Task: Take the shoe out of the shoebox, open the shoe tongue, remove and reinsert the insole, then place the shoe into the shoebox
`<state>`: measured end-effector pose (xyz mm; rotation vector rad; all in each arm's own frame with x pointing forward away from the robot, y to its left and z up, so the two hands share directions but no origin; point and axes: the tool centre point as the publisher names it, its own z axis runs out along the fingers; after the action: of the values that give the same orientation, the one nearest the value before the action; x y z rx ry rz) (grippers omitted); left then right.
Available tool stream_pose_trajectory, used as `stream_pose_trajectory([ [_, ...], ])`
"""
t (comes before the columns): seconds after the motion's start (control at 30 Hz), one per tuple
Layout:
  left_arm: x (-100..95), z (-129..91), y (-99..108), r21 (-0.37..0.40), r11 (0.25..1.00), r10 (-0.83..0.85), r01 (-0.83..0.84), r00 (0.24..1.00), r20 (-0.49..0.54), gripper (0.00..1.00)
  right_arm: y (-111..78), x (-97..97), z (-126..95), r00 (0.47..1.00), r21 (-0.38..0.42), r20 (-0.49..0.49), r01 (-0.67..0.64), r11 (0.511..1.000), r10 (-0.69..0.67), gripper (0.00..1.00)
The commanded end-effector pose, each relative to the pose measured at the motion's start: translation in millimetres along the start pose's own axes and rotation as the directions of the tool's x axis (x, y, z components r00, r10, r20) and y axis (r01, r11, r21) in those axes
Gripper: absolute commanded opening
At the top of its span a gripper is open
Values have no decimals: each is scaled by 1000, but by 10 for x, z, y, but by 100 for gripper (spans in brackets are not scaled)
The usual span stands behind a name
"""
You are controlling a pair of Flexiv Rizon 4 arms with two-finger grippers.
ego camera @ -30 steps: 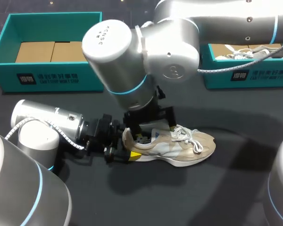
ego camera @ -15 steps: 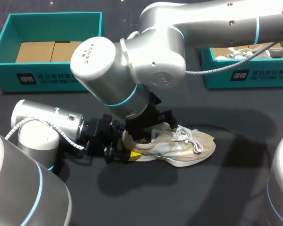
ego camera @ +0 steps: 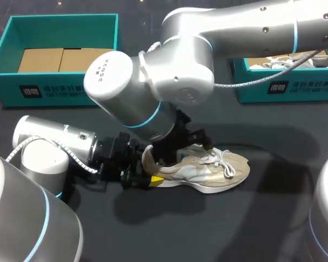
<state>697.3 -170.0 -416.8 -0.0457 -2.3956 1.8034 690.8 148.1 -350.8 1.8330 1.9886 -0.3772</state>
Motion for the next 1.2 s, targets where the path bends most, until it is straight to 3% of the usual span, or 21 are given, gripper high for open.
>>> stream_pose_trajectory([
  [0.03, 19, -29, 53, -1, 1000, 0, 0, 1000, 1, 0, -57, -87, -16, 814, -13, -3, -581, 814, 581, 100],
  [0.33, 19, -29, 53, -1, 1000, 0, 0, 1000, 1, 0, -24, -172, -142, 810, -39, 10, -586, 810, 586, 100],
  [0.63, 19, -29, 53, -1, 1000, 0, 0, 1000, 1, 0, 3, 49, -82, 817, -15, -36, -577, 817, 576, 100],
  [0.97, 19, -29, 53, -1, 1000, 0, 0, 1000, 1, 0, -21, 151, -16, 802, -38, -60, -597, 802, 594, 100],
  [1.2, 19, -29, 53, -1, 1000, 0, 0, 1000, 1, 0, -97, 47, -48, 781, -56, -53, -624, 779, 622, 100],
])
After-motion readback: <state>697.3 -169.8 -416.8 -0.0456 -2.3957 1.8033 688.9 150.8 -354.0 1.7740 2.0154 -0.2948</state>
